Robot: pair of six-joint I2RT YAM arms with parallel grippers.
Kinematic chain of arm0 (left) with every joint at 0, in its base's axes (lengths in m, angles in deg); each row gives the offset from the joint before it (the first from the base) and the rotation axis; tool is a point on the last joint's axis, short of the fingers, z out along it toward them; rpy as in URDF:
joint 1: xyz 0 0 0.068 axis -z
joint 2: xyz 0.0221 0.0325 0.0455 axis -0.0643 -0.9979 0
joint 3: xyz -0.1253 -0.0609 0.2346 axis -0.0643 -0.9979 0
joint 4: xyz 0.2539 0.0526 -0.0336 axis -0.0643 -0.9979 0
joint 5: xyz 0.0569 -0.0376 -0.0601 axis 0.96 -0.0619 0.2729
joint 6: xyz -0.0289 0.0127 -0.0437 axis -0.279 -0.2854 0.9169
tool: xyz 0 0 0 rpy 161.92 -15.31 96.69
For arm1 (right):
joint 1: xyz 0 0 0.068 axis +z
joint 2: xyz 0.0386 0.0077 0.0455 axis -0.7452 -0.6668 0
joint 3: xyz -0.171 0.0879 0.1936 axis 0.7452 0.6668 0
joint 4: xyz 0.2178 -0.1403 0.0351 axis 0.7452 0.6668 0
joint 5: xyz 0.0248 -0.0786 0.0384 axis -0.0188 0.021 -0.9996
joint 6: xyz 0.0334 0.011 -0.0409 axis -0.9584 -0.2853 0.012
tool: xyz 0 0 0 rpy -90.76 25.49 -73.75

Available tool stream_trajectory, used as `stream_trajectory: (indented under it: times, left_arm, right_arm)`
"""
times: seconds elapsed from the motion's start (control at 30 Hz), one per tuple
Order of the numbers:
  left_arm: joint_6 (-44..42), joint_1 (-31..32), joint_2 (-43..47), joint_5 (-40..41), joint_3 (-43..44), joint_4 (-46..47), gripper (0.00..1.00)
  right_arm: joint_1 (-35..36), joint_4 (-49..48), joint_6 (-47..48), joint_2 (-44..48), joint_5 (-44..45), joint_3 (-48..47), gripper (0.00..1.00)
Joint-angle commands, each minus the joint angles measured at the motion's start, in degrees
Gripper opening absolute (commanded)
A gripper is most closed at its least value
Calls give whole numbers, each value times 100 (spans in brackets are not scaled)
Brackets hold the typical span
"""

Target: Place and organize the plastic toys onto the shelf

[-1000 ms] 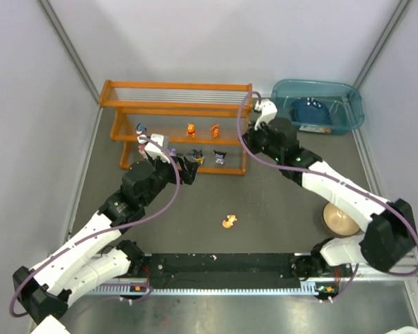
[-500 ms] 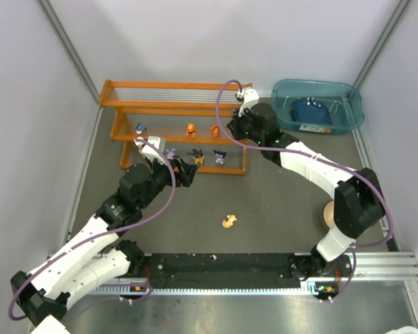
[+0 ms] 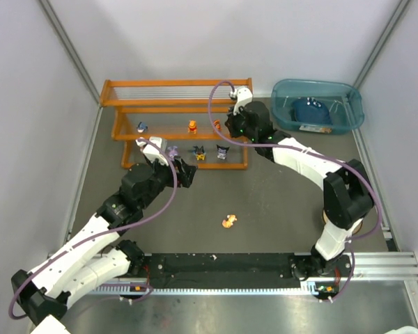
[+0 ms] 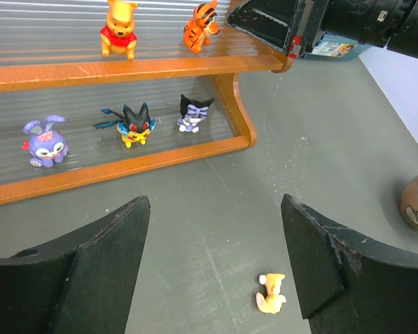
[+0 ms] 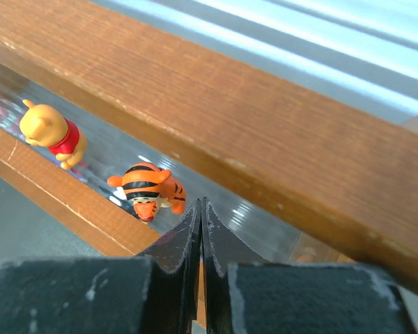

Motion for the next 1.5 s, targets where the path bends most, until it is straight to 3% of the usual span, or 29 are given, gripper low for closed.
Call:
stream_trajectory:
  times: [0.0,0.57,1.47]
  left_arm:
    - [-81,-16,-61,78,189,157,81]
    - [-134,-16,-97,105,242,131,81]
    - [-107,-25,-79,166,145,193,81]
  right_arm:
    - [-27,-237,118,-124,197,-168,0]
    - [25,-316,101,-396,329,-203,0]
    - [69,-70,145,-669,-216,-335,0]
